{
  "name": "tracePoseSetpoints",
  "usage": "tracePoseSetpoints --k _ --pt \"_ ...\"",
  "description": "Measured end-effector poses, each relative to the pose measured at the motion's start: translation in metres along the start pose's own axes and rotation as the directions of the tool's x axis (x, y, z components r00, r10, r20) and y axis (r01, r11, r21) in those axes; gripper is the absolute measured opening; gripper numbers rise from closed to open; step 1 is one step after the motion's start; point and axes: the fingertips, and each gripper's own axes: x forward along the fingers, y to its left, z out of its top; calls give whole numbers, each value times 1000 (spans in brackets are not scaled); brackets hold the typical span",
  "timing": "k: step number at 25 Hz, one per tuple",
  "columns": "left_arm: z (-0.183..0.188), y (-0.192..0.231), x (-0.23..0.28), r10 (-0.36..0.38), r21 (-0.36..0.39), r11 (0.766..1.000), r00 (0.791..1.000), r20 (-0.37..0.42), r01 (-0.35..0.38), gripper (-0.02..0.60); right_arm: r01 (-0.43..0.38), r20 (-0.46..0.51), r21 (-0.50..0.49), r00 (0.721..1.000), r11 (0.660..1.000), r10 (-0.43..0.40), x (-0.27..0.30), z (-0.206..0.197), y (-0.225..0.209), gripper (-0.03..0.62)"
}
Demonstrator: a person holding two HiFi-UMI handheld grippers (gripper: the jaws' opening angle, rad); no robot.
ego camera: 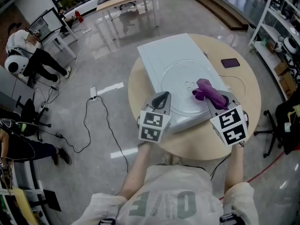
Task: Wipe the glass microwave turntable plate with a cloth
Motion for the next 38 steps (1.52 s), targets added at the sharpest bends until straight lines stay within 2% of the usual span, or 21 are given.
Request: tracePoseSetpoints --k 3,7,11,15,24,33,38 --pt "-1 -1 1 1 -1 1000 1000 2 -1 -5 39 23 6 999 999 -39 29 15 -37 48" --pt "-2 -2 2 0 -2 1000 1000 1 0 -5 74 -17 5 997 997 -74 78 26 -76 49" --pt "-2 -2 1 -1 -3 1000 1000 2 1 -5 65 -72 1 995 998 -65 110 26 -87 48" --pt "-2 -3 2 0 -2 1000 1000 5 0 -5 46 -106 -3 993 999 -46 120 15 -84 48" --pt "-2 -1 1 1 -7 1000 1000 12 -1 -5 36 -125 -43 991 998 -41 110 11 -73 48" --pt "-1 0 1 -2 -5 1000 1000 13 2 -5 26 -133 -109 990 994 -41 49 -14 -30 48" --pt "0 3 1 0 -6 1000 1000 9 0 -5 7 -119 -96 993 995 -19 11 -29 -5 48"
